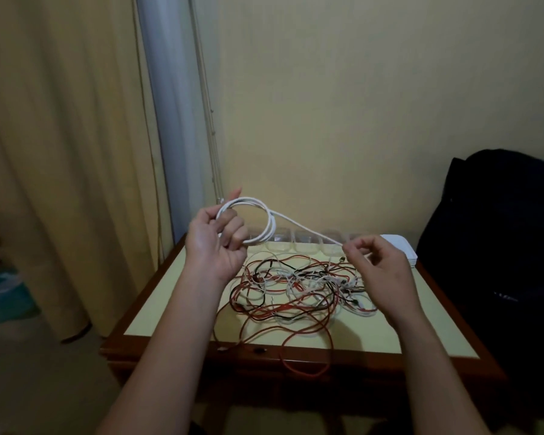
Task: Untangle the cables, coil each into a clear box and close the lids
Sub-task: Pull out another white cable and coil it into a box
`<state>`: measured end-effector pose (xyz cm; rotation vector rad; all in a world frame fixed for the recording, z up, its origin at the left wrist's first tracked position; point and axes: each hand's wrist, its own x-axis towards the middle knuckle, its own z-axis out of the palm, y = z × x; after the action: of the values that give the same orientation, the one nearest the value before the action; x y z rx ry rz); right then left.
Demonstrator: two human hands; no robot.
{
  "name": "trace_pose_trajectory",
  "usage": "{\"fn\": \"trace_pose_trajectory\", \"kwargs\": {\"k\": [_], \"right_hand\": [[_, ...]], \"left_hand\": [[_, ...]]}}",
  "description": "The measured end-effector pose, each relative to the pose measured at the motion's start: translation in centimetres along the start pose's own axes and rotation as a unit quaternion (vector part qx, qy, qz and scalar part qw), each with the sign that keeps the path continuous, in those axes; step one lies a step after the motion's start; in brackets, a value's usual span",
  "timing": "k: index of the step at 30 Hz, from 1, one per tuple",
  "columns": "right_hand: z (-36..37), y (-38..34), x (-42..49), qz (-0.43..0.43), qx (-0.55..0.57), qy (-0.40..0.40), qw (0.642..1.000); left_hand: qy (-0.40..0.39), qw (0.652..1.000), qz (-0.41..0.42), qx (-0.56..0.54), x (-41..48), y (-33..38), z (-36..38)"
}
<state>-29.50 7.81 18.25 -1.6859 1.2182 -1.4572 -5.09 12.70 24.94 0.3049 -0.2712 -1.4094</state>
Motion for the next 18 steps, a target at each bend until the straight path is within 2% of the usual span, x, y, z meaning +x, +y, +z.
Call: {"fn": "trace_pose_trajectory", "kwargs": {"k": [7, 11, 13, 16, 18], "right_hand": [[-0.2, 2.2, -2.1, -0.007, -0.109, 0.019, 0.994], [-0.2, 1.6, -2.9, -0.087, -0.221, -0.004, 0.971], [0.0, 0.5, -3.2, -0.144, -0.269, -0.028, 0.952], [0.5, -1.4, -3.7, -0.199, -0.287, -0.065, 0.935], [0.7, -2.9, -4.1, -0.214, -0.258, -0.08, 0.939]], "left_hand": [[0.024, 0.998, 0.058, -0.001, -0.6, 0.2, -0.9], [0.015, 0.99, 0.101, 0.1, -0.8, -0.2, -1.2], [0.001, 0.969, 0.146, 0.201, -1.2, -0.7, -1.1], [-0.02, 0.905, 0.199, 0.375, -2.3, -1.7, -0.7], [-0.035, 0.865, 0.203, 0.457, -2.8, -2.5, -0.4]]}}
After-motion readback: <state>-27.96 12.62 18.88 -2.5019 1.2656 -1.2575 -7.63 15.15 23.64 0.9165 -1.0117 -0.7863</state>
